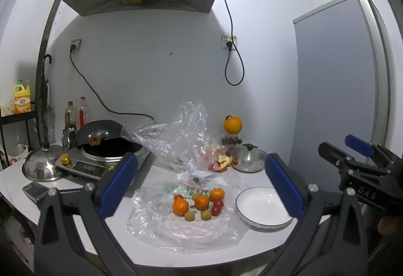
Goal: Organize fruits
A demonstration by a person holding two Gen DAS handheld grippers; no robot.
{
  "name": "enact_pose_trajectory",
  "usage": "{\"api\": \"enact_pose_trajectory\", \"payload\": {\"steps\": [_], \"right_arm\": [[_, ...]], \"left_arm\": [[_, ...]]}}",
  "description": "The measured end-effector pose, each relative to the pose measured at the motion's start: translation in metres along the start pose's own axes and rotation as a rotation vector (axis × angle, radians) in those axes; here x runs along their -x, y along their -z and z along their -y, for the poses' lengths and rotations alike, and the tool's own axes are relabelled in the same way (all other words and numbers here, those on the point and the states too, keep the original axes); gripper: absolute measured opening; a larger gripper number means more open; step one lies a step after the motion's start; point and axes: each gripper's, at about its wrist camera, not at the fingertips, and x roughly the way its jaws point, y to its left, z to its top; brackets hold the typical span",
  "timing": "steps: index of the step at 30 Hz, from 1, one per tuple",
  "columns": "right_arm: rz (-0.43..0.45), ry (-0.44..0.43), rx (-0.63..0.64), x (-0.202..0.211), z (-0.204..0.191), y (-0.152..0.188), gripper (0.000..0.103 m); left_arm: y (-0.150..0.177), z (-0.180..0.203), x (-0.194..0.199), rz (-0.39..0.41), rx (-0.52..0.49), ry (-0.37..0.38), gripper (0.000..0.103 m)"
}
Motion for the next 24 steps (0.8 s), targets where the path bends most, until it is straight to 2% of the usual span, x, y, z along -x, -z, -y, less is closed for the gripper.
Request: {"api": "enact_pose_trajectory", "payload": {"steps": [24], "right_arm": [[-0.011, -0.009, 0.001, -0.0045, -0.0024, -0.0023, 0.081]], "left_arm": [[0.0004, -0.0022, 0.0013, -0.004, 0.004, -0.003, 0.102]]}}
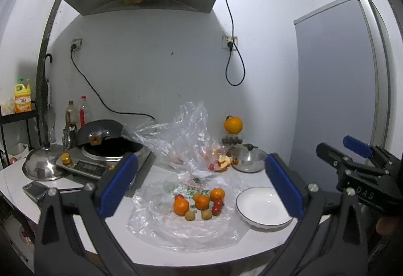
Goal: Organize fruits
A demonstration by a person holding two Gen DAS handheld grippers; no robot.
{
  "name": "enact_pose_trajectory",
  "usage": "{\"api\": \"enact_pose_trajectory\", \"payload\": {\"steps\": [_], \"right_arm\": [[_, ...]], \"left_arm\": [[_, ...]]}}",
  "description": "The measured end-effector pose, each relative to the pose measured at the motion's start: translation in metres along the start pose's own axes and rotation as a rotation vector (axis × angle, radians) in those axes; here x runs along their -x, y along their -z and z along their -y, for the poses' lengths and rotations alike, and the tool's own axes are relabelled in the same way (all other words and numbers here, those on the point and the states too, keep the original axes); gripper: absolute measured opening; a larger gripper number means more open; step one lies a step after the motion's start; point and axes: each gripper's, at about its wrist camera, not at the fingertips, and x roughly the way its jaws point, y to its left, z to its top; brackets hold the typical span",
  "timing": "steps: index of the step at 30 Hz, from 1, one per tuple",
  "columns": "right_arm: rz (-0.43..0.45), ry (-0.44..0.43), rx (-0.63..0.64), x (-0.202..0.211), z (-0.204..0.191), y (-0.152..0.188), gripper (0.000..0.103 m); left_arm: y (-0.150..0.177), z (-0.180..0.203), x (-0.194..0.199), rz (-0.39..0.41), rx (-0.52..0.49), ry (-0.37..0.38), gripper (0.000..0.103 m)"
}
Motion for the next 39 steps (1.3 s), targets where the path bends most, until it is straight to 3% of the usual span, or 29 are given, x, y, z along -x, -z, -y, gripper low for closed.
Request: {"api": "enact_pose_trajectory", "payload": {"steps": [39], "right_arm": [[-0.035, -0.006, -0.002, -0.012, -0.004, 0.002, 0.081]], "left_arm": [[-0.001, -0.001, -0.01, -0.013, -0.009, 0.003, 0.102]]}}
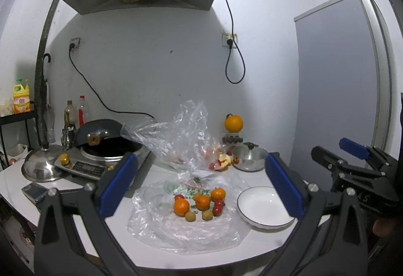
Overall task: Organize fruits
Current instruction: 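Move the left tool toward an orange while the right tool approaches another orange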
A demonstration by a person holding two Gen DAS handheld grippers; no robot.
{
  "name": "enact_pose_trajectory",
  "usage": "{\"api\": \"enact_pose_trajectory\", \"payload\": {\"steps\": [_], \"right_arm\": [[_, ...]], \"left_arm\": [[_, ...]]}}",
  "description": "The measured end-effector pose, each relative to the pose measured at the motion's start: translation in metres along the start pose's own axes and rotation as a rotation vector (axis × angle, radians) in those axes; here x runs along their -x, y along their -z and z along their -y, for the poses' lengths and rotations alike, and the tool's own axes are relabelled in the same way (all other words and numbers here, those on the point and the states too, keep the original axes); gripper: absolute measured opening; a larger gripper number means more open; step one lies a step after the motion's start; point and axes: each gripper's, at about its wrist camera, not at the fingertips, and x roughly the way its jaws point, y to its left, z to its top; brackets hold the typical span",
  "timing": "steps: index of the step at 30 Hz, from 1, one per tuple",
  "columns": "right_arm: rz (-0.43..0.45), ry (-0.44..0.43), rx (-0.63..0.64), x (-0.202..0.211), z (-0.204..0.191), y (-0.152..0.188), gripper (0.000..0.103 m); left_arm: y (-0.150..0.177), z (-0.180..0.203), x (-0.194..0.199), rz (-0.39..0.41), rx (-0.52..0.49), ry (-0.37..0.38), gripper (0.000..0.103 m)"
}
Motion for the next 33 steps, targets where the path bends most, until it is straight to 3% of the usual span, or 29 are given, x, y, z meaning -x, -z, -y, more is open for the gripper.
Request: {"api": "enact_pose_trajectory", "payload": {"steps": [9, 26, 33], "right_arm": [[-0.073, -0.012, 0.02, -0.039, -0.007, 0.007, 0.081], [-0.274, -0.11, 0.078, -0.137, -0.059, 0.036, 0.081], [-0.37, -0.162, 0.111, -0.179, -0.083, 0.053, 0.07]], "left_arm": [[0.014, -0.024, -0.039, -0.091, 0.03, -0.026, 0.102], [0.06, -0.08, -0.122, -0.283, 0.045, -0.06, 0.102], [0.078, -0.098, -0.153, -0.365, 0.044, -0.043, 0.101]]}}
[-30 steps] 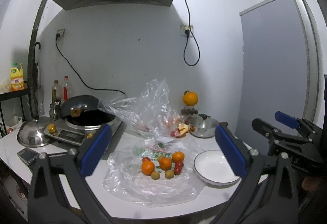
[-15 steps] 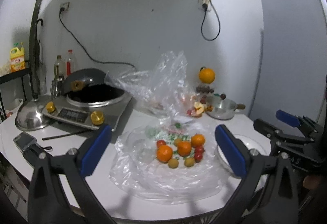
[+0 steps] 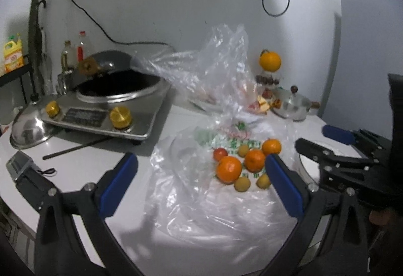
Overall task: Organize fruits
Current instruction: 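Move the left tool toward an orange while the right tool approaches another orange, then close the left tool on an orange while the right tool grasps another orange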
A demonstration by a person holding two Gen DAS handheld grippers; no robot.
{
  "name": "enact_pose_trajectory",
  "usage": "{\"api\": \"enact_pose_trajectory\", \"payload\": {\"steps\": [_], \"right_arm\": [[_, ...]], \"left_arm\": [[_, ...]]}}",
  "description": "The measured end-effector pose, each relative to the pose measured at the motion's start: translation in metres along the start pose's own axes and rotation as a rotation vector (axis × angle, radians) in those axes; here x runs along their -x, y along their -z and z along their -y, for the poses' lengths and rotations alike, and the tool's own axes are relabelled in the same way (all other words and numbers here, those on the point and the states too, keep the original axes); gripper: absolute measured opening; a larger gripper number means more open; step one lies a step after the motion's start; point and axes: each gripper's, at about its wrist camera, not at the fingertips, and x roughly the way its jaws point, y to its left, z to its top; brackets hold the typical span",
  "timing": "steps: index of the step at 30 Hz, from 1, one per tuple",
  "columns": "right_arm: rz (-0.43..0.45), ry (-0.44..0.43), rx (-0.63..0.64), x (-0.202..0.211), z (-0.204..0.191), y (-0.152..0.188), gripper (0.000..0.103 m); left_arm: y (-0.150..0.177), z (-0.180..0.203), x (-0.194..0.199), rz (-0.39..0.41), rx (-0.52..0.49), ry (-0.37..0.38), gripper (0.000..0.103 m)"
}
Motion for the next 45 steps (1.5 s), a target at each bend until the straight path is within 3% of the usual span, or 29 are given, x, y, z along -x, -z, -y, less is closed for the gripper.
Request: {"api": "enact_pose_trajectory", "payload": {"steps": [5, 15, 18, 28, 33, 41, 45], "right_arm": [[-0.089, -0.045, -0.008, -0.037, 0.001, -0.001, 0.059], [-0.212, -0.092, -0.011, -0.09, 0.003, 0.004, 0.05], [-0.246, -0.098, 0.004, -0.103, -0.001, 0.005, 0.047], [-0.353, -0.107, 0.026, -0.136, -0.01, 0.011, 0.042], [-0.333, -0.127, 0.027, -0.136, -0.009, 0.009, 0.037], [-0.216, -0.155, -0.006, -0.105, 0.012, -0.01, 0.037], [-0.17, -0.157, -0.025, -0.093, 0.026, -0.016, 0.037]], "left_arm": [[0.0, 0.006, -0.027, -0.05, -0.031, 0.027, 0.095], [0.002, 0.01, -0.074, -0.134, -0.05, 0.054, 0.083], [0.003, 0.007, -0.084, -0.156, -0.045, 0.073, 0.071], [0.005, 0.01, -0.102, -0.2, -0.066, 0.092, 0.066], [0.005, 0.013, -0.106, -0.227, -0.079, 0.097, 0.055], [-0.01, 0.036, -0.094, -0.163, -0.146, 0.096, 0.055], [-0.005, 0.049, -0.11, -0.216, -0.172, 0.092, 0.055]]}}
